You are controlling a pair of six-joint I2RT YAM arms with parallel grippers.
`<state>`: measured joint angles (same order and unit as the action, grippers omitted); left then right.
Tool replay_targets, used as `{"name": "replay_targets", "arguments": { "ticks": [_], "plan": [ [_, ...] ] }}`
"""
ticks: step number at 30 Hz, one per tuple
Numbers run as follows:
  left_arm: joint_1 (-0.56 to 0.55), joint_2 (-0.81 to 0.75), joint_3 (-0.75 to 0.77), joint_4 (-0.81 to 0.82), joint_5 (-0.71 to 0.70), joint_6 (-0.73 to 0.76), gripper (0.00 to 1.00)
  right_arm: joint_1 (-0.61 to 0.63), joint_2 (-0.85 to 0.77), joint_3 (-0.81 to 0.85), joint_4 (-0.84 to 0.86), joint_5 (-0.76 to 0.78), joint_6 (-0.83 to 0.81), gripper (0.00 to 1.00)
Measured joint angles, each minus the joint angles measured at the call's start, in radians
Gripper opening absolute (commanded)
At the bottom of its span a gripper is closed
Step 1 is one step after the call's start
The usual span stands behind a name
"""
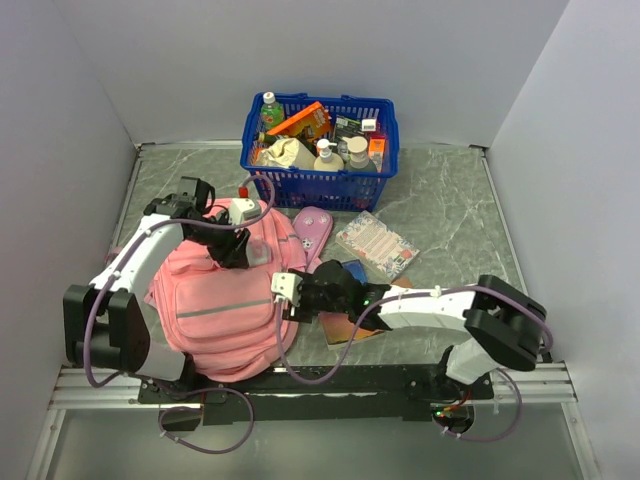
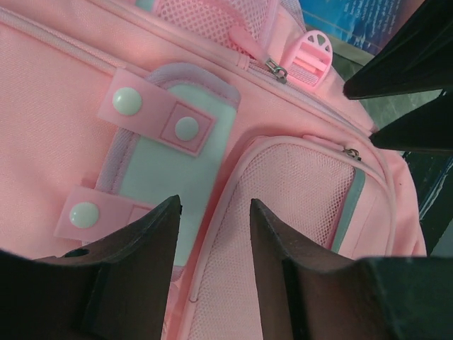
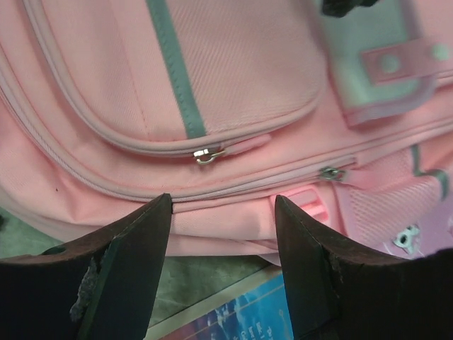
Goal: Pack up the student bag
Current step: Unzip the student bag at the center of the board.
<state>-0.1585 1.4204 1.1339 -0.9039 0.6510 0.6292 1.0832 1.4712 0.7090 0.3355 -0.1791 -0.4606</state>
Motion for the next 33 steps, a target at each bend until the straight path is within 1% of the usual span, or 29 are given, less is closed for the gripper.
{"name": "replay_targets", "arguments": {
  "ticks": [5, 12, 18, 21, 25, 27, 28, 30, 33],
  "plan": [
    [0.000, 0.020, 0.000, -0.006, 0.007, 0.018, 0.50, 0.001, 0.077, 0.030, -0.014, -0.026, -0.067, 0.66],
    [0.000, 0.031, 0.006, -0.002, 0.006, 0.034, 0.49, 0.003, 0.110, 0.066, -0.003, -0.037, -0.153, 0.65],
    [0.000, 0.073, -0.013, 0.044, -0.003, 0.033, 0.44, 0.003, 0.124, 0.096, -0.013, -0.070, -0.203, 0.64],
    [0.000, 0.083, -0.030, 0.067, -0.008, 0.034, 0.41, -0.004, 0.125, 0.126, -0.053, -0.105, -0.210, 0.64],
    [0.000, 0.083, -0.042, 0.081, -0.011, 0.033, 0.28, -0.033, 0.124, 0.154, -0.078, -0.168, -0.182, 0.64],
    [0.000, 0.083, -0.048, 0.082, -0.012, 0.033, 0.26, -0.070, 0.124, 0.171, -0.097, -0.211, -0.141, 0.64],
    [0.000, 0.083, -0.050, 0.082, -0.012, 0.033, 0.21, -0.095, 0.124, 0.184, -0.102, -0.232, -0.113, 0.63],
    [0.000, 0.083, -0.051, 0.079, -0.011, 0.033, 0.18, -0.132, 0.124, 0.206, -0.103, -0.258, -0.071, 0.63],
    [0.000, 0.083, -0.053, 0.072, -0.011, 0.033, 0.17, -0.171, 0.126, 0.224, -0.079, -0.285, -0.023, 0.62]
  ]
}}
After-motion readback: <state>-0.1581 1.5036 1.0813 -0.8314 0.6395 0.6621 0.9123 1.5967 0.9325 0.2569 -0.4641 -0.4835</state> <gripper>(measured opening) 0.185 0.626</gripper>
